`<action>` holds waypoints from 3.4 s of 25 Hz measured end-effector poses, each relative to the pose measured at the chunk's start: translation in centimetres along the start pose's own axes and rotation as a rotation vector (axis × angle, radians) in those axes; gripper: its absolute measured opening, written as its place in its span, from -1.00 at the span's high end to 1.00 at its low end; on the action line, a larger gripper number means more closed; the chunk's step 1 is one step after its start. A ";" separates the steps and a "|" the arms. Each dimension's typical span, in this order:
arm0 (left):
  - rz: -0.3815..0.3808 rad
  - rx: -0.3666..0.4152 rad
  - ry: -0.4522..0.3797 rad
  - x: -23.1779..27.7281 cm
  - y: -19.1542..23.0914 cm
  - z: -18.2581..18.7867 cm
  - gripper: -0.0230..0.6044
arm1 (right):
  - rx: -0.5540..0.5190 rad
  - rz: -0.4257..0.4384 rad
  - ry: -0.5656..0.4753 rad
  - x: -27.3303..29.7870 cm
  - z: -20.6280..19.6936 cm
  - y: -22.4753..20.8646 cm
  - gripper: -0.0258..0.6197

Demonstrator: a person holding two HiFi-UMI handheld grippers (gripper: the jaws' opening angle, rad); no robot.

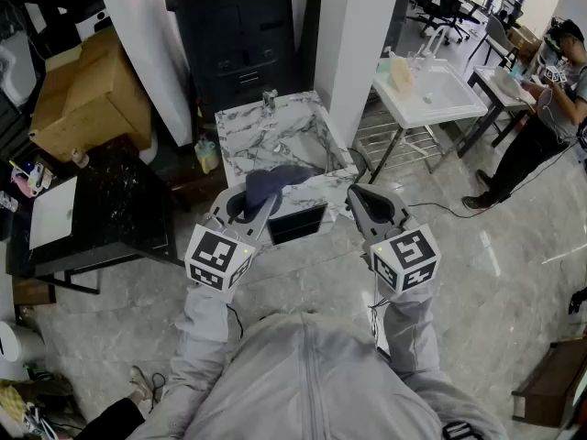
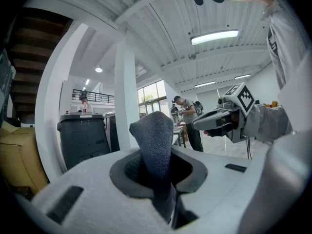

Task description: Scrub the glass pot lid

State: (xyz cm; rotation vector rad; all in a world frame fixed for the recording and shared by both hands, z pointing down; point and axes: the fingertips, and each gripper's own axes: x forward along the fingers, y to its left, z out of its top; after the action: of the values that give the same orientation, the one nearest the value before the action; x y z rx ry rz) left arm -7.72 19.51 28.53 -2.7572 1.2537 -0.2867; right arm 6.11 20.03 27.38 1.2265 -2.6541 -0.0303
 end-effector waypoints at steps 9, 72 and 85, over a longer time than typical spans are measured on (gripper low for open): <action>0.000 0.013 0.015 -0.1 -1.1 -0.4 0.68 | 0.010 -0.007 0.007 -0.8 -0.8 -0.2 0.83; -0.032 -0.022 0.106 19.1 17.9 -6.9 0.68 | 0.129 -0.009 0.106 20.0 -2.8 -15.0 0.83; -0.109 -0.062 0.255 22.0 20.2 -16.3 0.68 | 0.154 -0.060 0.200 24.6 -6.5 -16.0 0.83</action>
State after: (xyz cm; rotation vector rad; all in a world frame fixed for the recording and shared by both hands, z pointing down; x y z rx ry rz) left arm -11.87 -10.59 43.96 -2.9202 1.1826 -0.6375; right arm 4.00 -8.54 36.60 1.2812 -2.4853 0.2776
